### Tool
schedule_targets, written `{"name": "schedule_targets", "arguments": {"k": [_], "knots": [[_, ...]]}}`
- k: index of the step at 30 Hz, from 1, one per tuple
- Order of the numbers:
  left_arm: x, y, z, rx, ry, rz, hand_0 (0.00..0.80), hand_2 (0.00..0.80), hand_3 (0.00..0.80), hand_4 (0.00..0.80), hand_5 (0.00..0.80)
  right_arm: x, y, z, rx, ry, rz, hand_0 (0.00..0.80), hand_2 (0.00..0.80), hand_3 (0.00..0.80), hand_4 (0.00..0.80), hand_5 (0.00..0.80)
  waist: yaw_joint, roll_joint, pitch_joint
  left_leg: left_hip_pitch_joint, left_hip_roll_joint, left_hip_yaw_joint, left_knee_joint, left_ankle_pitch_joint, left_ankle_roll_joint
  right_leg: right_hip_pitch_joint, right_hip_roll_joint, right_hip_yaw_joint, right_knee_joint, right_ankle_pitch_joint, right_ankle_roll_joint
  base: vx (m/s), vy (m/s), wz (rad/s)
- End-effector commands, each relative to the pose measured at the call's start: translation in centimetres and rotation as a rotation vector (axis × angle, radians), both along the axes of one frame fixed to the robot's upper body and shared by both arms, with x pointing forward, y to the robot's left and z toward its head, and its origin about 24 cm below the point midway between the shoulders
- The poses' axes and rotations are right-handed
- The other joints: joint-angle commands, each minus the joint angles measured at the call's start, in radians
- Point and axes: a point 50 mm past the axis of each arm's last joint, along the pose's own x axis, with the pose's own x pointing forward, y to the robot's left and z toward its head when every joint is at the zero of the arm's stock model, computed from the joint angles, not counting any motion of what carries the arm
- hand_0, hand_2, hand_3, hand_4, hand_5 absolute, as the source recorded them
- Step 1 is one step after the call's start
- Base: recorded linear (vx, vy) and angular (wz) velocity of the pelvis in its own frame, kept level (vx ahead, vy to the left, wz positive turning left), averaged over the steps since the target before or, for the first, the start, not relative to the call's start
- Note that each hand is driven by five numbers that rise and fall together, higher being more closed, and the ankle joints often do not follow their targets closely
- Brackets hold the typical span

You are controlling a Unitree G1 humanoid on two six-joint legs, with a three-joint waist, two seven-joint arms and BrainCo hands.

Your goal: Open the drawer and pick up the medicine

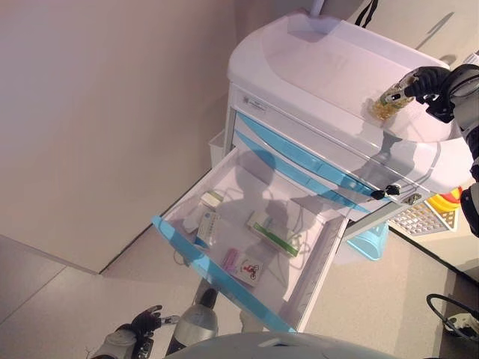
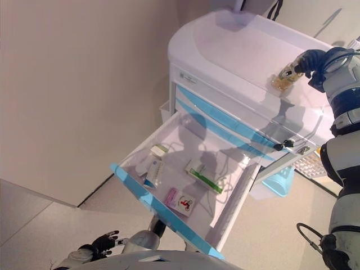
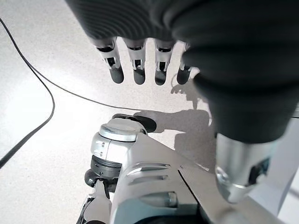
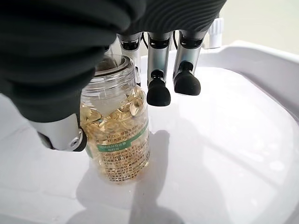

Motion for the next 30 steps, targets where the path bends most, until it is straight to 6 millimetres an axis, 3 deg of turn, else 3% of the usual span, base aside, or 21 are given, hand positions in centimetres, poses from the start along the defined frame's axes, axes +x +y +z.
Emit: {"name": "schedule_targets", "arguments": {"k": [1,2,11,17,23,30], "knots": [[-0.3,0.4,0.1,0.010,0.008,-0.024,0.000,0.000,0.000,0.000,0.000,0.0,0.6,2.2,-0.144,-0.053,0.035,0.122,0.122,0.122,0.122,0.122,0.012,-0.010,-0.001,-0.007,-0.018,-0.003,0.001,-0.063,0.006,-0.049,-0.009,0.017,0.074,0.022,-0.002,0.000,0.000,0.00],[-0.3,0.4,0.1,0.009,0.007,-0.027,0.000,0.000,0.000,0.000,0.000,0.0,0.6,2.2,-0.142,-0.058,0.033,0.000,0.000,0.000,0.000,0.000,0.012,-0.009,-0.001,-0.008,-0.018,-0.004,0.001,-0.062,0.006,-0.050,-0.009,0.018,0.073,0.023,-0.002,0.000,0.000,0.00],[0.1,0.1,0.2,-0.001,-0.005,-0.039,0.000,0.000,0.000,0.000,0.000,0.3,1.6,3.3,-0.127,-0.191,0.049,0.000,0.000,0.000,0.000,0.000,0.014,-0.008,0.007,-0.014,-0.018,-0.008,0.001,-0.060,0.004,-0.057,-0.005,0.022,0.072,0.025,-0.003,-0.004,-0.001,0.00],[0.2,0.2,0.3,0.002,-0.009,-0.040,0.000,0.000,0.000,0.000,0.000,0.1,1.7,5.2,-0.118,-0.358,0.026,0.000,0.000,0.000,0.000,0.000,0.012,-0.009,0.012,-0.017,-0.017,-0.005,0.001,-0.062,0.004,-0.062,-0.005,0.024,0.071,0.029,0.000,-0.019,-0.006,0.01],[-0.2,0.2,0.1,-0.002,-0.003,-0.034,0.000,0.000,0.000,0.000,0.000,-0.7,1.7,7.8,-0.009,-0.602,-0.003,0.000,0.000,0.000,0.000,0.000,0.003,-0.006,0.001,-0.009,-0.016,0.003,0.001,-0.066,0.003,-0.058,-0.005,0.030,0.068,0.030,0.004,0.000,0.000,0.00],[-1.3,0.5,-0.1,0.008,0.029,-0.042,0.000,0.000,0.000,0.000,0.000,-3.2,1.6,12.6,0.267,-0.968,0.027,0.000,0.000,0.000,0.000,0.000,-0.026,-0.009,-0.029,0.008,-0.012,0.022,0.001,-0.079,-0.001,-0.049,-0.005,0.043,0.065,0.029,0.007,0.000,0.000,0.00]]}}
